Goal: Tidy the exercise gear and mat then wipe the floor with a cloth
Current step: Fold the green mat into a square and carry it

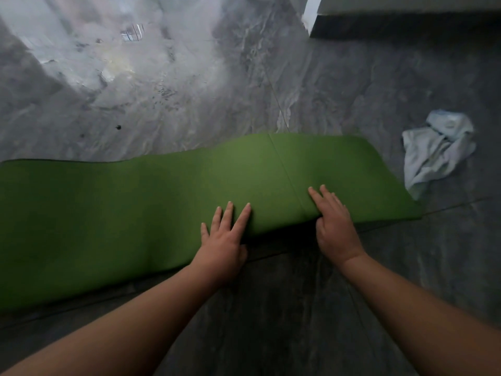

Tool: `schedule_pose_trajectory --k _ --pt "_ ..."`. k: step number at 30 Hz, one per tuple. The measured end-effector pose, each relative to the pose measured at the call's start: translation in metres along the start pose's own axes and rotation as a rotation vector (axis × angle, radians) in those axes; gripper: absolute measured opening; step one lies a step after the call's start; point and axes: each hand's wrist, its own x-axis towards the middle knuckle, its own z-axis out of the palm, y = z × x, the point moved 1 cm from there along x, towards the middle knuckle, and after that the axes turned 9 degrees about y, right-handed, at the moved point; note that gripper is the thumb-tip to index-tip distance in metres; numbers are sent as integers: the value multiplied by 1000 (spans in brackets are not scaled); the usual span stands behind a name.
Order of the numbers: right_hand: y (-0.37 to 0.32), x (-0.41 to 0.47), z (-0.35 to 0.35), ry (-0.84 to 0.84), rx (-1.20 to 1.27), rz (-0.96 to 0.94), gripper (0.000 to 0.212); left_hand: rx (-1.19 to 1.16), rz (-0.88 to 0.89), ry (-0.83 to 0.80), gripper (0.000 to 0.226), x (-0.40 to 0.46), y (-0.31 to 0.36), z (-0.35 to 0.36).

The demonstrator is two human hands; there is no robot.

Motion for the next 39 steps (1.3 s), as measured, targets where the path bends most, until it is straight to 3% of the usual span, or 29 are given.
schedule_pose_trajectory --k 7,17,24,31,36,39 --pt "-80 -11 -16 111 314 -45 69 -326 -28 147 99 -10 -8 -38" --pt "-253 -8 -15 -20 524 -185 63 -686 -8 379 100 -65 -58 -146" --pt "-352 -10 -10 -114 631 -120 62 -815 -81 530 71 -81 -91 -210" --pt "-369 -32 24 -107 705 -113 65 -831 -86 521 70 -96 -113 -205" --pt "-368 -44 43 -208 809 -111 70 -946 -87 432 90 -103 -118 -199" --pt "-368 -46 51 -278 840 -150 74 -965 -144 488 93 -106 -121 -197"
